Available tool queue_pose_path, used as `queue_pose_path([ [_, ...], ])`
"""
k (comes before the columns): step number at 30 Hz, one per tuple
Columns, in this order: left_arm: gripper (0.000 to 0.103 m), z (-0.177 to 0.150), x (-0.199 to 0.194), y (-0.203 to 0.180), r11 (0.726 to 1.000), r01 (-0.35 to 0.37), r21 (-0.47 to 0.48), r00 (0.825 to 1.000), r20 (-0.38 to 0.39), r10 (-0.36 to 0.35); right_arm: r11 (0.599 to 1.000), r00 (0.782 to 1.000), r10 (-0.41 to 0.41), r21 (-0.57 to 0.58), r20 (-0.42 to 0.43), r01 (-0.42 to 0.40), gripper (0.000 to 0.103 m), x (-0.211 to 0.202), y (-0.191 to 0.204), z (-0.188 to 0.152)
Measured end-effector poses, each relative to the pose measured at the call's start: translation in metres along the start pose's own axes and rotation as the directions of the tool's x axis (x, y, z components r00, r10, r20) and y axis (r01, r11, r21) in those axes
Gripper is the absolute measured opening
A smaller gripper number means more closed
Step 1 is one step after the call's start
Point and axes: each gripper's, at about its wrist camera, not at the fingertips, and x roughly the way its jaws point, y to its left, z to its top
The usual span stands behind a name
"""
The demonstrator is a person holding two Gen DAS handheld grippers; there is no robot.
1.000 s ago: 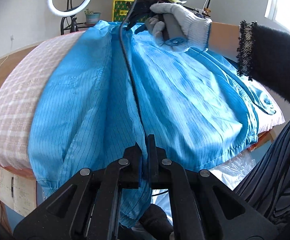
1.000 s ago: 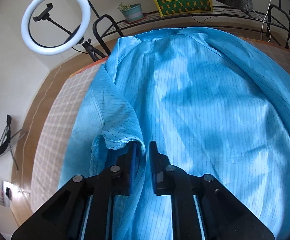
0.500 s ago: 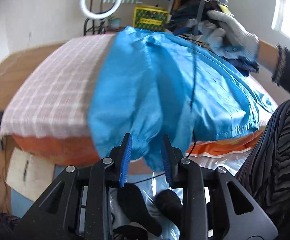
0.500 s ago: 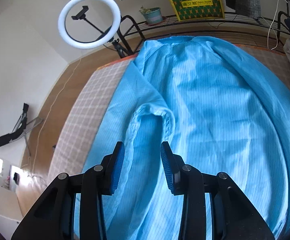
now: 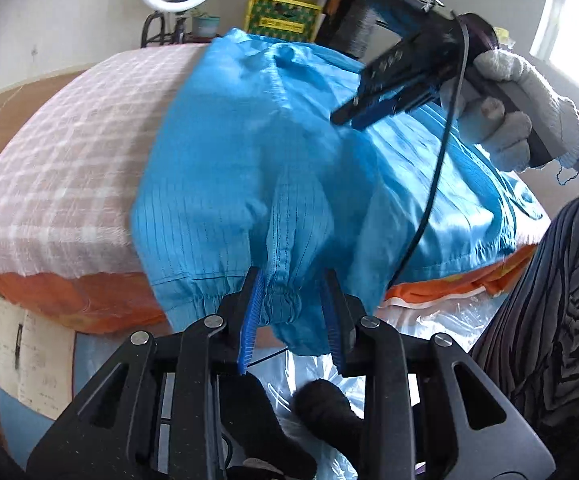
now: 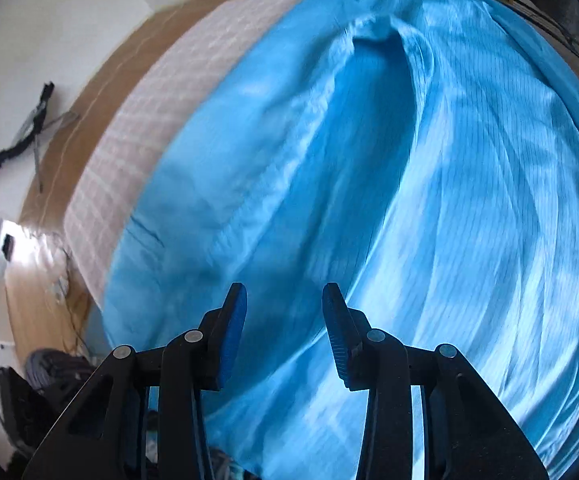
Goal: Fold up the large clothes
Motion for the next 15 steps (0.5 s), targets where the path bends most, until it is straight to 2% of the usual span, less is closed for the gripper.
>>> queue_pose_path([
  [2, 0.029, -0.002, 0.006, -0.010, 0.998, -0.041, 0.049, 0.999, -0.011, 0.041, 0.999, 0.998, -0.039, -0.017, -0.045, 0.039, 0.038, 0.008, -0.004, -0.013],
  [4, 0.027, -0.003, 0.012, -0.012, 0.998, -0.041, 0.051, 0.999, -0.023, 0.042, 0.999, 0.998, -0.039, -0.022, -0.048, 0.038, 0.038, 0.007, -0.007, -0.017],
  [6, 0.007, -0.003, 0.014, -0.013, 0.998, -0.049, 0.040, 0.999, -0.018, 0.049, 1.000, 1.000, 0.017, -0.003, -0.013, -0.017, 0.038, -0.002, -0.012, -0.012],
  [7, 0.003, -0.003, 0.014, -0.013, 0.998, -0.043, 0.035, 0.999, -0.016, 0.044, 0.999, 0.999, 0.045, 0.007, 0.013, -0.045, 0.038, -0.008, -0.014, -0.008],
  [9, 0.001, -0.001, 0.011, -0.015, 1.000, -0.012, 0.024, 1.000, 0.002, 0.012, 0.996, 0.994, 0.081, 0.023, 0.072, -0.083, 0.039, -0.017, -0.017, 0.008],
  [10, 0.000, 0.000, 0.008, -0.017, 0.999, -0.011, 0.030, 1.000, 0.010, 0.011, 0.995, 0.992, 0.092, 0.033, 0.091, -0.095, 0.045, -0.018, -0.019, 0.016],
  [12, 0.000, 0.001, 0.004, -0.024, 0.999, 0.005, 0.046, 1.000, 0.019, -0.006, 0.990, 0.987, 0.114, 0.065, 0.117, -0.122, 0.048, -0.013, -0.024, 0.036],
  [15, 0.000, 0.004, -0.002, -0.037, 0.997, 0.037, 0.066, 0.999, 0.030, -0.039, 0.991, 0.987, 0.095, 0.082, 0.129, -0.106, 0.048, 0.004, -0.025, 0.056],
])
